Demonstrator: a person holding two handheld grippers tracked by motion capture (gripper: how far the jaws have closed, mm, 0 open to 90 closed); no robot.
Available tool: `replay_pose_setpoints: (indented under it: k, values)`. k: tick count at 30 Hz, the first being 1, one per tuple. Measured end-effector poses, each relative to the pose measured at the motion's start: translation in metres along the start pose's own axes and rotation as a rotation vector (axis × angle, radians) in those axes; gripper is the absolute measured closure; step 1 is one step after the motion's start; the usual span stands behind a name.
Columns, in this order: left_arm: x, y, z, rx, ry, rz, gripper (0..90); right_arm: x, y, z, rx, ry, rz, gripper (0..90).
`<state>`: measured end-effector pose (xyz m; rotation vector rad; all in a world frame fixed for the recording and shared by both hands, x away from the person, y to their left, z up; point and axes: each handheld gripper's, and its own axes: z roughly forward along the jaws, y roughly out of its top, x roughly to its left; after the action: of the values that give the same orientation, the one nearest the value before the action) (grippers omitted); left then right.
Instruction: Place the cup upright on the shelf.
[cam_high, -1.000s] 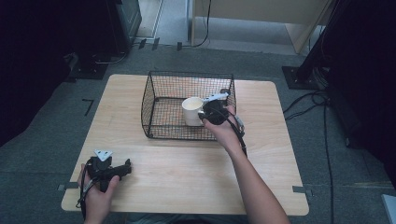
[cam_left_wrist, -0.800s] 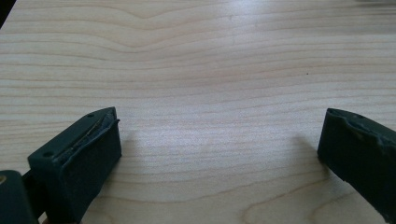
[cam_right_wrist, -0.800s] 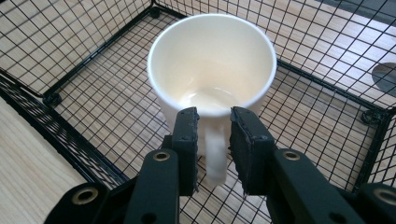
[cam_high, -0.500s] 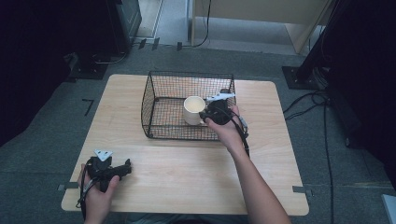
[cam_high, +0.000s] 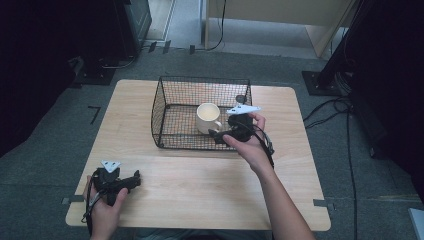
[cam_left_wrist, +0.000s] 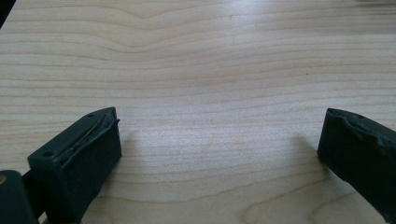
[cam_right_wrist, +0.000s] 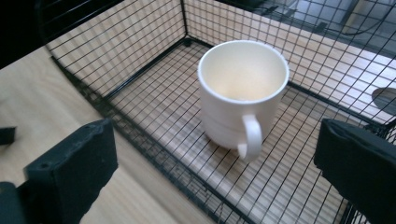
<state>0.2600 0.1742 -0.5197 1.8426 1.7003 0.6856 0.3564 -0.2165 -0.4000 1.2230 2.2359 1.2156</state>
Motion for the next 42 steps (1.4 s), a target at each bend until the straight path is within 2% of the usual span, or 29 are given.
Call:
replay_pose_setpoints:
  k: [2,3,5,8,18,21,30,42]
  values:
    - [0.0,0.0,0.0,-0.001,0.0,-0.001,0.0,0.003,-0.004,-0.006,-0.009,-0.005,-0.014,0.0]
    - [0.0,0.0,0.0,-0.001,0.0,-0.001,0.0,0.004,-0.009,-0.014,-0.021,-0.023,-0.017,0.0]
    - [0.0,0.0,0.0,0.0,0.0,0.001,0.0,0.005,-0.011,-0.017,-0.026,-0.019,-0.018,0.0]
    - [0.0,0.0,0.0,-0.001,0.0,-0.001,0.0,0.006,-0.022,-0.032,-0.052,-0.012,-0.024,0.0]
    - [0.0,0.0,0.0,0.0,0.0,0.001,0.0,0.004,-0.053,-0.052,-0.049,-0.026,-0.016,0.0]
    - [0.0,0.0,0.0,0.002,0.0,0.002,0.0,-0.001,-0.067,-0.058,-0.048,-0.035,-0.008,0.0]
    - [0.0,0.0,0.0,0.002,0.0,0.002,0.0,-0.011,-0.091,-0.069,-0.062,-0.046,0.023,0.0]
    - [0.0,0.0,0.0,0.002,0.0,0.002,0.0,-0.034,-0.13,-0.085,-0.048,-0.101,0.089,0.0]
